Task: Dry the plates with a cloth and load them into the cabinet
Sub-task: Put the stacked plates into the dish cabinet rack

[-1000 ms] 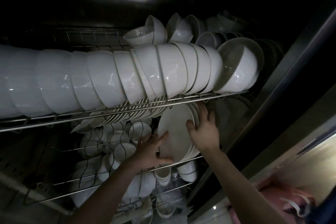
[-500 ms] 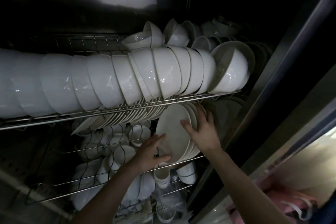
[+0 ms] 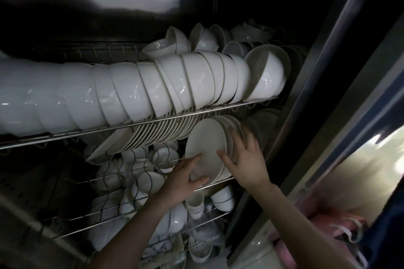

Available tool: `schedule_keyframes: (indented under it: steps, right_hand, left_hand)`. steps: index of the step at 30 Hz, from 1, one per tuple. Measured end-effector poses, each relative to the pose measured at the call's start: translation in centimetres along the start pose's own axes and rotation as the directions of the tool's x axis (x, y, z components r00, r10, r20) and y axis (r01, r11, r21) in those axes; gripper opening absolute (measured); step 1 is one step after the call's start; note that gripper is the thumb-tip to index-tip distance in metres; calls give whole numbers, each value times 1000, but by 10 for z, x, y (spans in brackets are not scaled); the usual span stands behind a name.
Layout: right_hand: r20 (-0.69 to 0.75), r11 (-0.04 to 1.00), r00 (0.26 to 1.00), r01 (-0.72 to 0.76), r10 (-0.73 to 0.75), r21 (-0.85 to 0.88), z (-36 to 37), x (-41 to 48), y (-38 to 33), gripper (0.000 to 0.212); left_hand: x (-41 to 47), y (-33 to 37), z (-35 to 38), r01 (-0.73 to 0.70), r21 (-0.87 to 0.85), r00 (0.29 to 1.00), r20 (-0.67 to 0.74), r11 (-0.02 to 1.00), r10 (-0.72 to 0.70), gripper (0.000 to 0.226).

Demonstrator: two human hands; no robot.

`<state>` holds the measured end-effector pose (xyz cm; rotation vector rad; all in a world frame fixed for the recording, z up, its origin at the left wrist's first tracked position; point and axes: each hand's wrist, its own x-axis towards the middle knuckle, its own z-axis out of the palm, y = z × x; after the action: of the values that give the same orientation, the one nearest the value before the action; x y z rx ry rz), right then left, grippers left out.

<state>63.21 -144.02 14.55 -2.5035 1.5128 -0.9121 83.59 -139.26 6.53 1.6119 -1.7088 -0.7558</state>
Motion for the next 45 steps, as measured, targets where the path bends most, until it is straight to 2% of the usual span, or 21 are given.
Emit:
schedule_keyframes:
  steps: [4,9,12,14,16,19,21,23,24,26,28,31,33,34,36,40,42,45]
  right_hand:
    - [3,985,996,91,-91,-146,-13,-30,-8,60]
    - [52,947,978,209,-202,-243,-37,-76,-4,45]
    - [57,922,973,229,-222,-312,-61,-109,8,35]
    - [77,908,978,208,-194,-364,-82,-137,21,28]
    - [130,893,986,154,-108,-422,-108,-170,35,26]
    - [181,863,974,-27,136,-505,-160,-239,55,31]
    - [135,802,940,-186,314,-567,-198,-301,68,28]
    - [33,736,896,-343,443,-583,-233,-374,78,26]
    - [5,668,827,-451,562,-592,-257,-424,80,29]
    - [-7,586,736,-546,677,-599,-280,-480,81,35]
    - [-76,456,622,-647,780,-611,-317,-563,75,37]
    - [-198,253,438,-771,877,-585,-361,-683,46,36]
    - [-273,84,279,-824,920,-561,-386,-756,17,36]
    - [-299,-1,194,-838,934,-546,-396,-789,-1,35]
    - [-354,-159,28,-858,935,-488,-412,-850,-39,32]
    - [-455,-435,-270,-846,848,-309,-436,-951,-123,31]
    - [-496,-538,-382,-814,780,-219,-443,-989,-160,31]
    - [-545,-656,-498,-743,674,-133,-455,-1041,-206,31]
  left_hand:
    - [-19,16,-3,-92,88,995,-40,992,96,67]
    - [-48,44,-2,-237,179,959,-116,955,260,48]
    - [-60,67,8,-338,232,925,-97,912,367,38]
    - [-65,89,22,-384,285,911,-37,878,411,35]
    - [-71,115,45,-456,323,883,47,829,468,33]
    - [-89,162,96,-572,310,820,199,759,536,30]
    - [-112,202,137,-659,280,752,275,698,599,27]
    - [-145,242,183,-742,175,659,372,648,654,21]
    - [-170,268,215,-787,131,595,420,603,685,19]
    - [-199,299,250,-826,155,543,473,541,694,19]
    - [-246,342,306,-905,56,391,503,422,771,18]
    - [-330,398,383,-956,-89,175,589,278,789,20]
    - [-390,429,430,-971,-192,-4,606,141,795,26]
    - [-420,444,450,-960,-258,-75,604,106,794,26]
    - [-486,473,478,-918,-392,-196,584,62,788,26]
    - [-616,518,521,-815,-568,-464,523,-114,715,26]
    - [-678,534,538,-744,-638,-581,473,-198,662,24]
    - [-767,557,554,-626,-732,-702,377,-270,605,21]
